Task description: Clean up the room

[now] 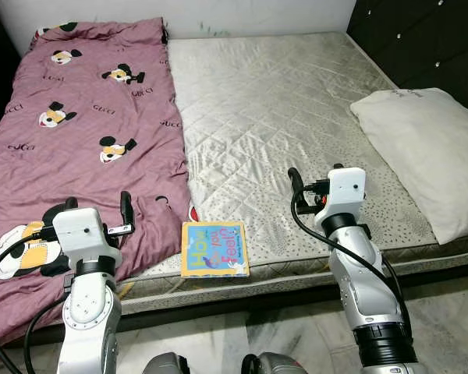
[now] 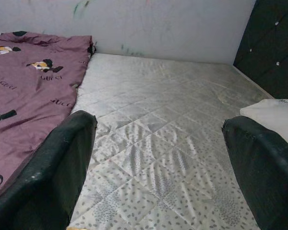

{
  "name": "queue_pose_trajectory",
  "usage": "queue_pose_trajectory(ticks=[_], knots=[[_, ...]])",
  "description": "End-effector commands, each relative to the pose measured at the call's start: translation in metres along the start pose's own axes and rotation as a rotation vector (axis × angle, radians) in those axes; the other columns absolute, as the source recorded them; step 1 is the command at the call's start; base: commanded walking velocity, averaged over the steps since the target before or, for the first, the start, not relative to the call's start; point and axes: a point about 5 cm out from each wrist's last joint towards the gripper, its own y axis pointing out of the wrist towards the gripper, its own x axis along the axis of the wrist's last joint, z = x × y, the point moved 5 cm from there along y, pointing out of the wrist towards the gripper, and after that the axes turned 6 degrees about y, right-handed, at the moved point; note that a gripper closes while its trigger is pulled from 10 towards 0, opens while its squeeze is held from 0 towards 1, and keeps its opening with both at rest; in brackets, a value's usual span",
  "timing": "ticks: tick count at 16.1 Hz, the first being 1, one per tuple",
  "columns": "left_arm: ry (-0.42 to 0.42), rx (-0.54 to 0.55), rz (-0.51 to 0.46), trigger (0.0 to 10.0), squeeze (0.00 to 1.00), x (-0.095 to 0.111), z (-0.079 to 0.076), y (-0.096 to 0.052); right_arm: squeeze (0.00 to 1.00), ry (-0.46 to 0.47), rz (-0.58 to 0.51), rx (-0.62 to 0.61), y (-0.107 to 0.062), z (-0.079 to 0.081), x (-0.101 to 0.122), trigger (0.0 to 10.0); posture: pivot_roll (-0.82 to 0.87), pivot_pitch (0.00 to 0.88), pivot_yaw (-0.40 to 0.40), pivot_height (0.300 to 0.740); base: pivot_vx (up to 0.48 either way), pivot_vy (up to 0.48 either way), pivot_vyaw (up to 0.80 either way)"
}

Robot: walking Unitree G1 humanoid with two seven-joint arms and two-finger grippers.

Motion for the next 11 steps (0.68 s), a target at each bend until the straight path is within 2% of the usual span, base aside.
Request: queue_pose_trajectory(ticks=[1,2,5,11], knots=[[-0.001,0.003,0.032,10.0,0.00,-0.0088,0.0007,-0.0017,0.00,0.030,0.015,-0.013,-0.0033,-0.0019,-0.0049,10.0,-0.05,0.084,-0.008,0.740,0.000,0.000,0.00],[-0.001,0.002,0.034,10.0,0.00,-0.0092,0.0005,-0.0016,0.00,0.028,0.021,-0.013,-0.0035,-0.0015,-0.0064,10.0,-0.05,0.084,-0.008,0.740,0.000,0.000,0.00],[-0.003,-0.004,0.034,10.0,0.00,-0.0095,-0.0004,-0.0011,0.00,0.025,0.028,-0.005,-0.0038,0.0000,-0.0085,10.0,-0.05,0.088,-0.009,0.740,0.000,0.000,-0.80],[-0.005,-0.013,0.036,10.0,0.00,-0.0097,-0.0018,-0.0009,0.00,0.028,0.017,0.015,-0.0045,0.0033,-0.0071,10.0,-0.05,0.092,-0.009,0.740,0.000,0.000,0.00]])
